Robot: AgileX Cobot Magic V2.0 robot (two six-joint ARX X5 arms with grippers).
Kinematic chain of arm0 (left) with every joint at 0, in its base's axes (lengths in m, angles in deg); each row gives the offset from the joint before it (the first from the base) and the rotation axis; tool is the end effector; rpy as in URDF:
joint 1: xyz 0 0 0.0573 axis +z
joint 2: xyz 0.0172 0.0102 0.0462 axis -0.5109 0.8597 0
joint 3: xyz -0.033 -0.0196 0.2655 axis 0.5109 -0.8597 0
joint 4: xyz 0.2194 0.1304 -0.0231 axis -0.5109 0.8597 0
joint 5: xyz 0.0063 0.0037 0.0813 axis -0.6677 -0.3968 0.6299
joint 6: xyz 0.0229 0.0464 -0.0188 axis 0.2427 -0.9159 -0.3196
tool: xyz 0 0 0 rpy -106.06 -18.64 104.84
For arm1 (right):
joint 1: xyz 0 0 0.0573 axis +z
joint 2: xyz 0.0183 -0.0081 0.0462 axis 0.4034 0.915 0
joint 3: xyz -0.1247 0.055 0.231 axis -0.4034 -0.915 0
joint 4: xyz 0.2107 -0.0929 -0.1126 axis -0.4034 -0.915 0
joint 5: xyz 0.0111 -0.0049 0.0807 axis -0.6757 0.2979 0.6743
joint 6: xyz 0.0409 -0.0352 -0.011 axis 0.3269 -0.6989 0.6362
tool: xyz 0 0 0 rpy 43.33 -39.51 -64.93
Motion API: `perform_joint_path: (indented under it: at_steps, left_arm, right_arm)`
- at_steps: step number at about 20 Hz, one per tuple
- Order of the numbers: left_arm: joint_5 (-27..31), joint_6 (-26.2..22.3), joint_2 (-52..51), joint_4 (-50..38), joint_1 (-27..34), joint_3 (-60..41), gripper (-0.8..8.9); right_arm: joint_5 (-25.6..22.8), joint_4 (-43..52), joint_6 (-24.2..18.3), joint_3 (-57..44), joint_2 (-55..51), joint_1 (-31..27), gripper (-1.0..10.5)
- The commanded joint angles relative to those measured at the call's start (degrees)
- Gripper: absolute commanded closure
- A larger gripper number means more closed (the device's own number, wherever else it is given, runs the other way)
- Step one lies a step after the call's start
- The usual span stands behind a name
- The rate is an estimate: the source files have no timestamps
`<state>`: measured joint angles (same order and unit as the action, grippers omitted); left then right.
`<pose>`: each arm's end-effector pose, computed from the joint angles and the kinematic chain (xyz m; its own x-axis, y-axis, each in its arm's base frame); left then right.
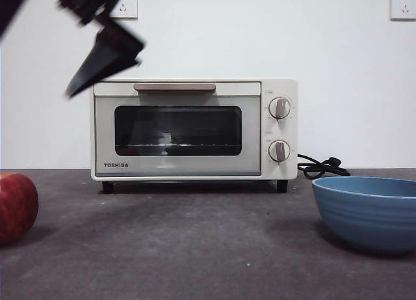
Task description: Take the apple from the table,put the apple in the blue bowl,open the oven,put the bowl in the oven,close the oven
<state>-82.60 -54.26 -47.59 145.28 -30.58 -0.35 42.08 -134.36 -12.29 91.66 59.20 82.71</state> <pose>0.0546 -0.0089 0.3546 0.6522 -0.2891 -0.7007 0.1510 0.9554 -0.2537 0.2325 0.3976 0.2877 0.1232 0.5932 -0.7956 -0.8845 0.4292 0.1830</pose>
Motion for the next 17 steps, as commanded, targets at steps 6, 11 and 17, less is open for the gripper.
perform_joint_path:
  at_steps: [6, 11, 17]
  left_arm:
    - [3.63, -0.44, -0.17, -0.22, -0.07, 0.09, 8.19]
    - [3.41, -0.44, -0.17, -0.2, -0.07, 0.09, 8.19]
    - [3.43, -0.44, -0.17, -0.22, -0.07, 0.09, 8.19]
  right_arm:
    - [-7.91, 5.25, -0.5, 0.48, 10.49, 3.32, 2.2]
    - [-7.93, 7.26, -0.52, 0.48, 12.68, 3.39, 2.2]
    - [-7.45, 7.21, -0.46, 0.48, 14.29, 4.0, 3.2]
